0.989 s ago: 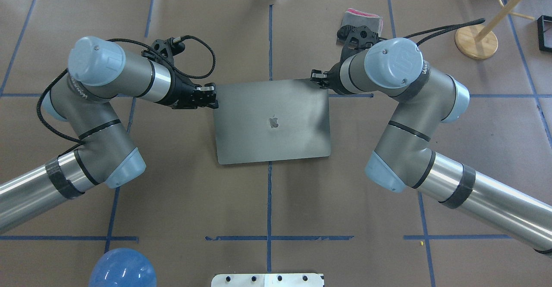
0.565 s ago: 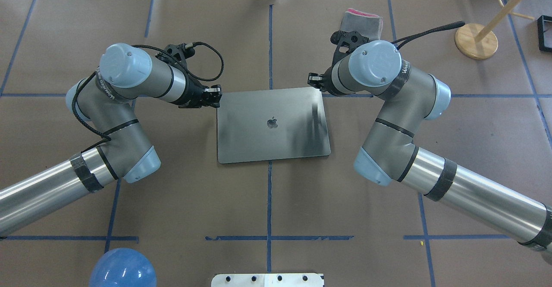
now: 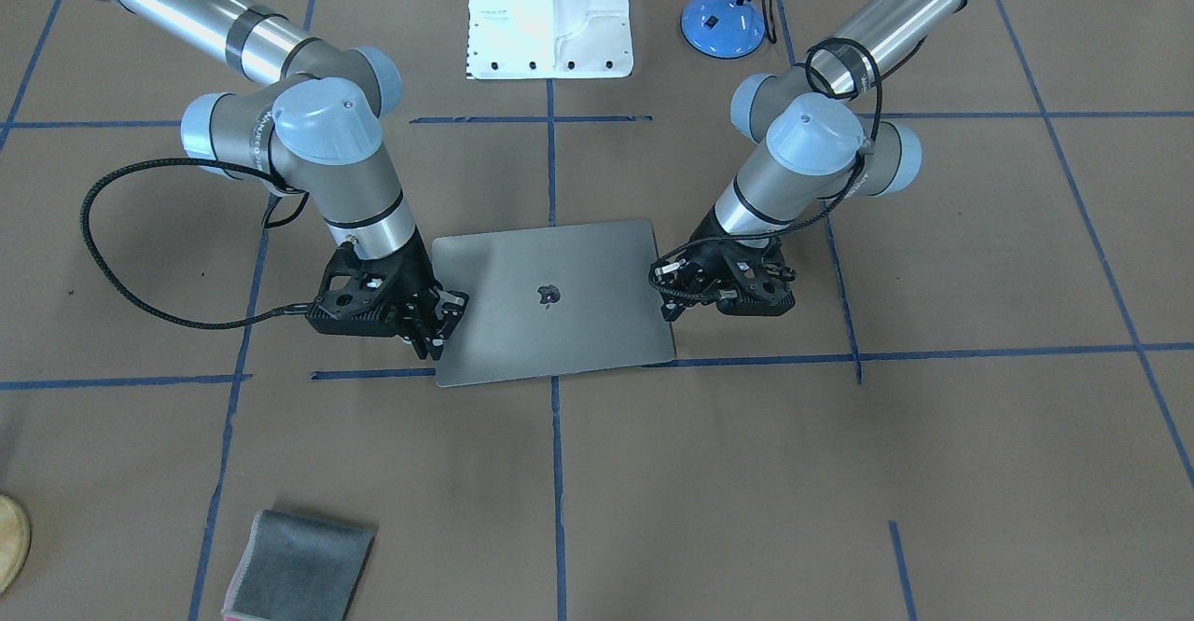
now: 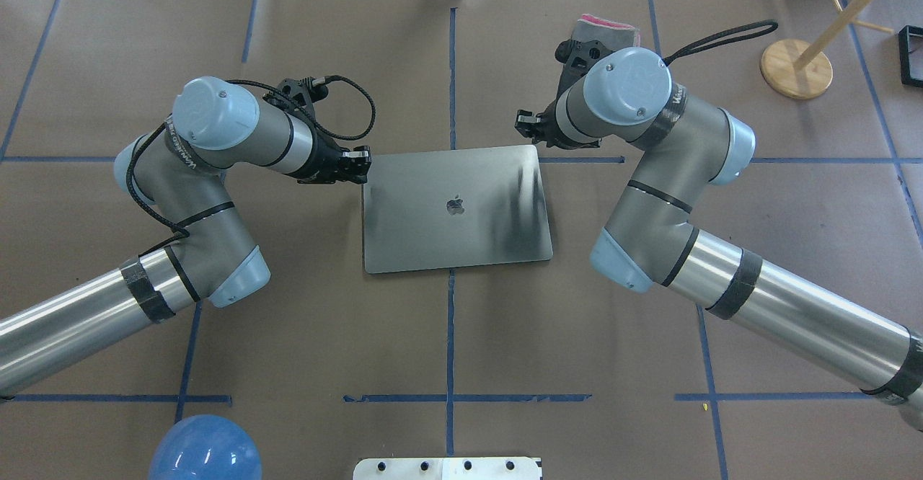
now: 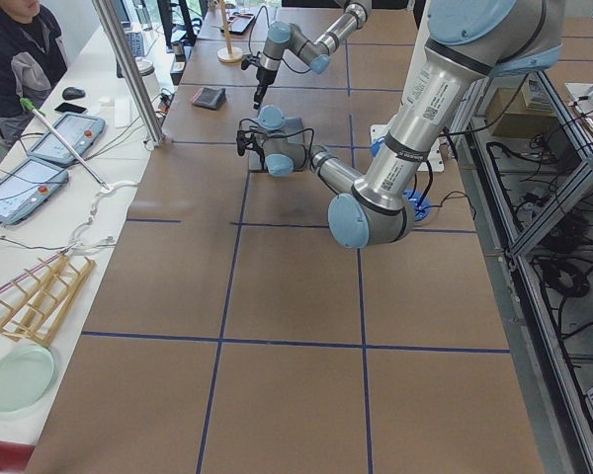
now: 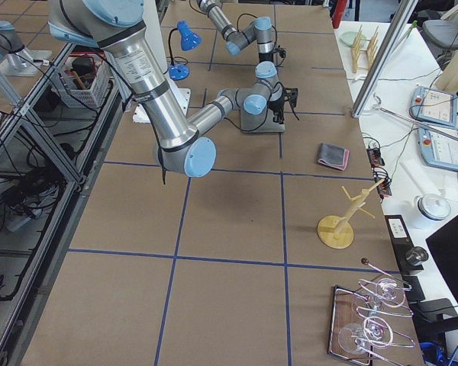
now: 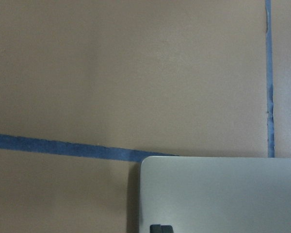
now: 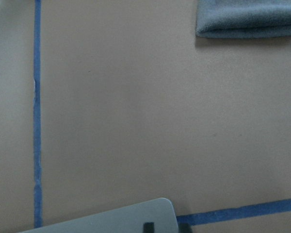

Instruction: Close laptop

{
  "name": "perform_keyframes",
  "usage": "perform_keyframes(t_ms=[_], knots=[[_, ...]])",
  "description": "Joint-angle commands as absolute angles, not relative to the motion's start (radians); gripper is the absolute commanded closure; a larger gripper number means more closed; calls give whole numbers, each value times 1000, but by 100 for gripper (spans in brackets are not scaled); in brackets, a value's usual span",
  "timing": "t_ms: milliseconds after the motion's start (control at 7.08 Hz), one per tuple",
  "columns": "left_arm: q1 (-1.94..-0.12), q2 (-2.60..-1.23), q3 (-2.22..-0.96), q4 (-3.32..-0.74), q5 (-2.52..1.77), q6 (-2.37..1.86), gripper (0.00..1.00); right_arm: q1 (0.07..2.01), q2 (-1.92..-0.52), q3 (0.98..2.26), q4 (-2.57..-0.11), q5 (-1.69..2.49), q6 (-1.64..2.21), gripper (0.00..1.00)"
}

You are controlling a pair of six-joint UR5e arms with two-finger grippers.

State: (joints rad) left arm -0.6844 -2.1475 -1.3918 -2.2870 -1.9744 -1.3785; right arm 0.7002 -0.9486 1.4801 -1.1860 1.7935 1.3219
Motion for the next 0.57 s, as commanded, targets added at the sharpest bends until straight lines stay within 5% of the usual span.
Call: perform_keyframes(t_ms=[0,424], knots=[[-737,-2126,-1454,-2079,-2026,-1285,1,793,-963,1489,-1274,1932,1207,0],[-912,-2044,-1742,-1454,-2082,-628,1,1002,-1122,1549,-1357,2107,787,0]])
